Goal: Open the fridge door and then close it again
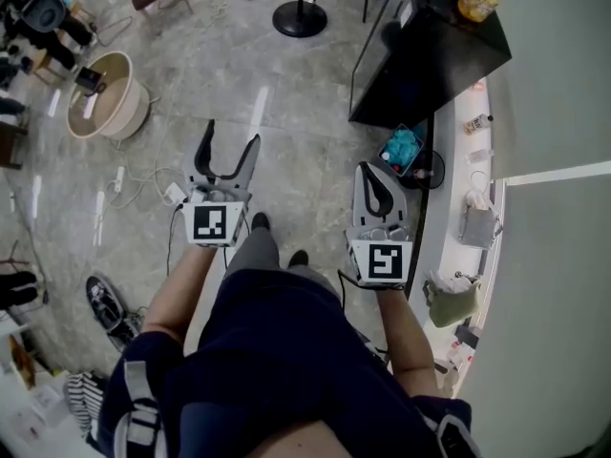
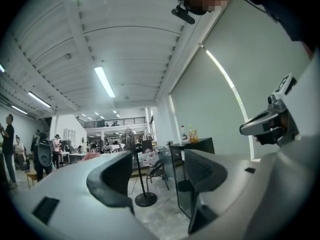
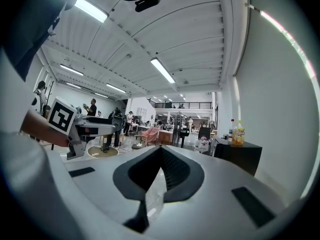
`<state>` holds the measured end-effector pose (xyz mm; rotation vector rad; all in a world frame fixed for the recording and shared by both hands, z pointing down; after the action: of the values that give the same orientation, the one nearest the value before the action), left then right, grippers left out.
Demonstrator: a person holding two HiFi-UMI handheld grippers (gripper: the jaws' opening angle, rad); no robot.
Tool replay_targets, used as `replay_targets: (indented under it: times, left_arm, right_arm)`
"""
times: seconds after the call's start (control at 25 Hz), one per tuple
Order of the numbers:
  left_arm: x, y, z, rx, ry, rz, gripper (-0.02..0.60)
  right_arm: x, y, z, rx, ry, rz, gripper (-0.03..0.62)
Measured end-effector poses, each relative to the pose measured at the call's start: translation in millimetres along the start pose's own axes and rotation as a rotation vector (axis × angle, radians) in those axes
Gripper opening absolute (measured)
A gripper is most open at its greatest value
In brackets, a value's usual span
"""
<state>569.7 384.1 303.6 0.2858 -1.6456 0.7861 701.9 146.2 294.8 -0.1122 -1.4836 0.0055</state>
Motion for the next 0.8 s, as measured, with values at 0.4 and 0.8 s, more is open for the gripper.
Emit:
replay_targets:
  times: [0.4, 0.8]
  left_arm:
    - [45, 85, 136, 0.149, -0.109, -0.044, 0.319]
    - [85, 165, 313, 0.404, -0.151, -0.066, 0.319]
  right_arm:
    - [-9, 0, 139, 0.065, -0.02, -0.007, 0.018]
    - [-26, -15, 311, 0.234, 0.009, -0.002, 0.018]
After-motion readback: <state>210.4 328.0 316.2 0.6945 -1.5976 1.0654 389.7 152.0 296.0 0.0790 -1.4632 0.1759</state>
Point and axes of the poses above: the fingertips, and each gripper's own axes: z forward along the fingers, y to its left, x out of its underside, the point moved 8 cm from there along -z, backward along the fingers, and after that the axes turned 11 degrees about z, right-handed, at the moved point
